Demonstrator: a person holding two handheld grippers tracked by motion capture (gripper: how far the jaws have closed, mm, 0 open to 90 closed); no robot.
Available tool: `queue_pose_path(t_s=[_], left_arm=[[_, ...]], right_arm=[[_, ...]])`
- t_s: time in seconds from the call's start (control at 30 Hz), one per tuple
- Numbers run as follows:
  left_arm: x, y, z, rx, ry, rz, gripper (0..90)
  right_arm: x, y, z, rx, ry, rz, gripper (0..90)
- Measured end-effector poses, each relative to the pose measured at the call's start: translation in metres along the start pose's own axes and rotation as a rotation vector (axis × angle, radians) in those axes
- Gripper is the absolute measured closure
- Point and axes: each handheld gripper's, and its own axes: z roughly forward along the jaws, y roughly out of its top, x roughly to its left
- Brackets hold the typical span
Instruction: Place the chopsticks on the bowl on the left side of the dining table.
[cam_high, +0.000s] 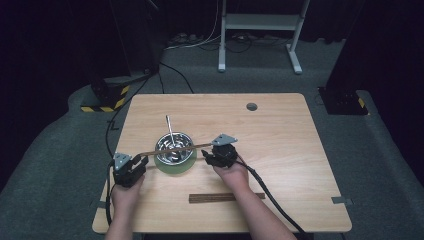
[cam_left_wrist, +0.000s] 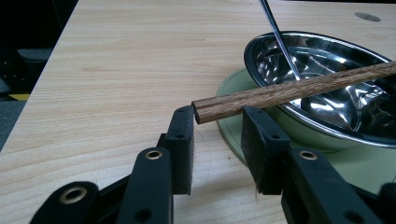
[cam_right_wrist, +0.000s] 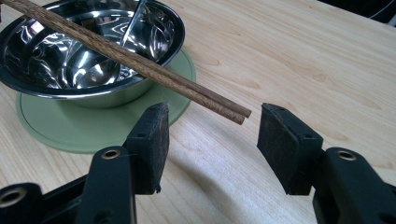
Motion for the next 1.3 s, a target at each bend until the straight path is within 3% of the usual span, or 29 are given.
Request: queue_pose_path(t_s=[0.27, 0.4, 0.5, 0.6, 0.67, 0.7, 0.73, 0.83, 0.87, 0.9, 0.93, 1.07, 1.17, 1.2, 1.23, 1.3], left_arm=[[0.0, 0.001, 0.0, -0.008, 0.012, -0.003, 63.3], [0.002, 0.003, -0.002, 0.016, 0.024, 0.012, 61.2], [-0.003, 0.003, -0.002, 0.003, 0.042, -0.004, 59.5], [-0.003, 0.003, 0.0, 0.017, 0.044, 0.047, 56.9], [-0.001, 0.003, 0.001, 0.026, 0.046, 0.044, 56.6], [-0.002, 0.003, 0.002, 0.016, 0.048, 0.019, 56.6], [0.0, 0.002, 0.002, 0.013, 0.048, 0.031, 56.6], [0.002, 0.0, 0.004, -0.026, 0.037, 0.011, 57.5], [0.003, 0.0, 0.003, -0.009, 0.037, 0.029, 59.0], [0.001, 0.001, 0.006, -0.026, 0.03, 0.011, 59.4], [0.001, 0.002, 0.005, -0.015, 0.037, 0.044, 59.7], [0.0, 0.005, 0.008, -0.025, 0.026, 0.025, 61.6], [0.001, 0.006, 0.011, -0.028, 0.028, 0.027, 63.3], [0.002, 0.006, 0.011, -0.012, 0.033, 0.047, 63.9], [0.001, 0.006, 0.012, -0.02, 0.031, 0.022, 64.2], [0.002, 0.005, 0.013, -0.01, 0.029, 0.039, 64.3]], right_arm=[[0.0, -0.006, -0.006, -0.013, -0.011, 0.013, 44.6], [0.001, -0.01, -0.01, -0.015, -0.009, 0.001, 44.6], [0.002, -0.013, -0.013, -0.017, -0.006, 0.011, 44.6], [0.003, -0.014, -0.014, -0.012, -0.017, 0.006, 44.6], [0.003, -0.015, -0.015, -0.014, -0.029, 0.003, 44.7], [0.003, -0.014, -0.016, -0.012, -0.03, 0.006, 44.9], [0.004, -0.014, -0.016, -0.012, -0.03, 0.009, 45.1], [0.004, -0.013, -0.015, -0.016, -0.033, 0.01, 46.8], [0.005, -0.013, -0.014, -0.013, -0.038, 0.012, 47.3], [0.005, -0.013, -0.013, -0.012, -0.039, 0.016, 47.6], [0.006, -0.013, -0.012, -0.012, -0.041, 0.017, 47.8], [0.008, -0.013, -0.009, -0.015, -0.045, 0.015, 48.9], [0.008, -0.014, -0.008, -0.01, -0.052, 0.018, 50.4], [0.008, -0.014, -0.008, -0.012, -0.057, 0.015, 51.9], [0.008, -0.014, -0.009, -0.014, -0.064, 0.011, 53.3], [0.009, -0.014, -0.01, -0.017, -0.071, 0.012, 56.0]])
